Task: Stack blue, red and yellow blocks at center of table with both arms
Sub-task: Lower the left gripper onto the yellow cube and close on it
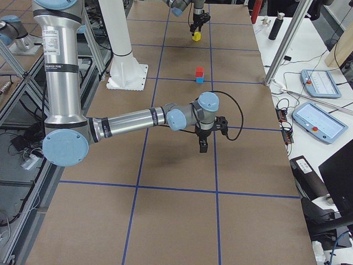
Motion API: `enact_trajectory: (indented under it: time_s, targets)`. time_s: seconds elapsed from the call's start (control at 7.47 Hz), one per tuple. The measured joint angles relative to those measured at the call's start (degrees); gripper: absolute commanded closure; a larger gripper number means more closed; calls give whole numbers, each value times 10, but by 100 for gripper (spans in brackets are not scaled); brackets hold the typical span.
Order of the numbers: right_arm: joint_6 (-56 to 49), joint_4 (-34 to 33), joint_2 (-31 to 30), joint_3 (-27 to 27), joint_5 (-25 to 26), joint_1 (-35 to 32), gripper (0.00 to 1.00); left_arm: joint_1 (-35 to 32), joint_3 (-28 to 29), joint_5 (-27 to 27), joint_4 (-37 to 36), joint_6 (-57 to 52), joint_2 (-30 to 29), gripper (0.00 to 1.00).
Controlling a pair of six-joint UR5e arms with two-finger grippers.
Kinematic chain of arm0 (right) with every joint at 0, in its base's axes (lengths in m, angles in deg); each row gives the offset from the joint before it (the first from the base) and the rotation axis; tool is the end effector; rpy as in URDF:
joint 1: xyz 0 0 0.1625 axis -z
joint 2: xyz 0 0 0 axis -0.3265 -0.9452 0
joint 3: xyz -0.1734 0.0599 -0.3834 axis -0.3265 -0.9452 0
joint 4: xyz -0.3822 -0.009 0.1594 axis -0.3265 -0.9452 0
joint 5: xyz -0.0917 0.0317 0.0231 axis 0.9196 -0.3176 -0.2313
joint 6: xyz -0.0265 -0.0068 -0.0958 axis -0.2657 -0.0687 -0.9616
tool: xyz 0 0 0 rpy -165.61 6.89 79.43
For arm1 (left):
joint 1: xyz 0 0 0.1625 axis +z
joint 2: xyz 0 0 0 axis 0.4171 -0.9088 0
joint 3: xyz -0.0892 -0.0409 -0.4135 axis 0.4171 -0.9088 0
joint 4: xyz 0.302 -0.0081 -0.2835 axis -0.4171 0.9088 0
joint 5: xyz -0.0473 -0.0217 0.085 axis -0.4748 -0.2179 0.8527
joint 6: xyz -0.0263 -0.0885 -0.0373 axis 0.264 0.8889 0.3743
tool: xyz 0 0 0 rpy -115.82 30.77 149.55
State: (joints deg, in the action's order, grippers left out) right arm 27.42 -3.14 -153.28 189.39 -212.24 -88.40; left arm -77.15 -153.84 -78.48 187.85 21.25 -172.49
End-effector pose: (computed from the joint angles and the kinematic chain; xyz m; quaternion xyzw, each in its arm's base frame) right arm -0.1167 -0.5023 0.5425 0.0270 -0.3789 -0.0581 0.9232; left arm 0.2762 -0.4868 0.5151 0.1295 0.3678 0.2915 0.8735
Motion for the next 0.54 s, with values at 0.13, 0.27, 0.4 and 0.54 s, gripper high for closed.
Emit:
enact_trajectory:
  time_s: [0.13,0.27,0.4,0.54]
  targets:
    - [0,0,0,0,0,0,0,0,7,0,0,-9,-1,0]
    - [0,0,0,1,0,0,0,-1,16,1,1,-14,-4,1]
    - [0,0,0,1,0,0,0,-1,25,1,1,-16,-9,4]
    - [-1,0,0,1,0,0,0,0,34,2,1,-17,-14,27]
